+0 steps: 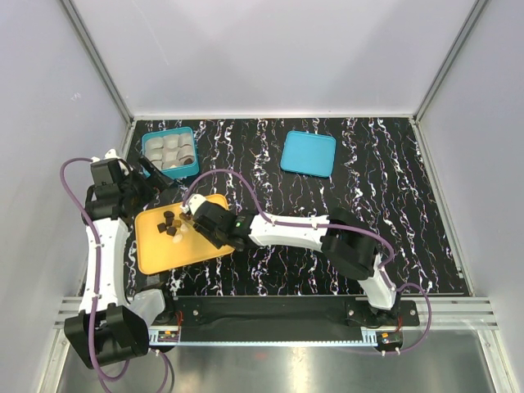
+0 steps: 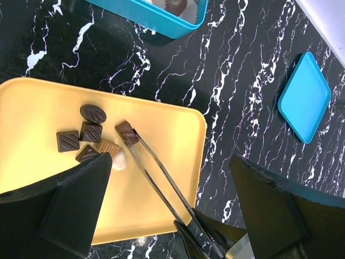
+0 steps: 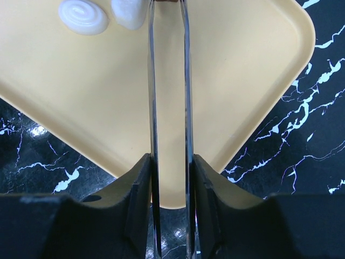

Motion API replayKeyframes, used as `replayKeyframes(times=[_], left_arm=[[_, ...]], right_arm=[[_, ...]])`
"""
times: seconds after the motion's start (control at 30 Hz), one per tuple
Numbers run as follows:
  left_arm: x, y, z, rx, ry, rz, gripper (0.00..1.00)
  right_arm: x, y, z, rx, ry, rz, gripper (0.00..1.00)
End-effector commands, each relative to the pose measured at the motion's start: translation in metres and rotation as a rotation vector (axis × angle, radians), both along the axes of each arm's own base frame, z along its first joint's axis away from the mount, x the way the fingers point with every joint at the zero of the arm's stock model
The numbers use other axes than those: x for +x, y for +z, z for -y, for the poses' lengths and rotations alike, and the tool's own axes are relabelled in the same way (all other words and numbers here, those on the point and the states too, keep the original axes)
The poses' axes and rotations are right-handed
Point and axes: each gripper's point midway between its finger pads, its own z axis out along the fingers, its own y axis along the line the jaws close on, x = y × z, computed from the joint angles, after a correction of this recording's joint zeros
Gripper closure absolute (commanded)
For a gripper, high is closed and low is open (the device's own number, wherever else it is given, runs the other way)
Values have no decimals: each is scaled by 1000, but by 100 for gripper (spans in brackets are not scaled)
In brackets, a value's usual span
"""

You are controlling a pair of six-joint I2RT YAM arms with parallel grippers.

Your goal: Pack the chocolate

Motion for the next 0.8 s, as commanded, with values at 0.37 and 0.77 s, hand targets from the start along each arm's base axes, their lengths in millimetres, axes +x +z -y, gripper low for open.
replayKeyframes(times=[0.37, 0.77], left_arm=[[22, 36, -28, 89, 115, 63, 1], [36, 73, -26, 48, 121, 147, 1]], right_arm=[[8, 78, -9, 117, -13, 79, 66], [83, 114, 5, 156, -95, 127, 68]])
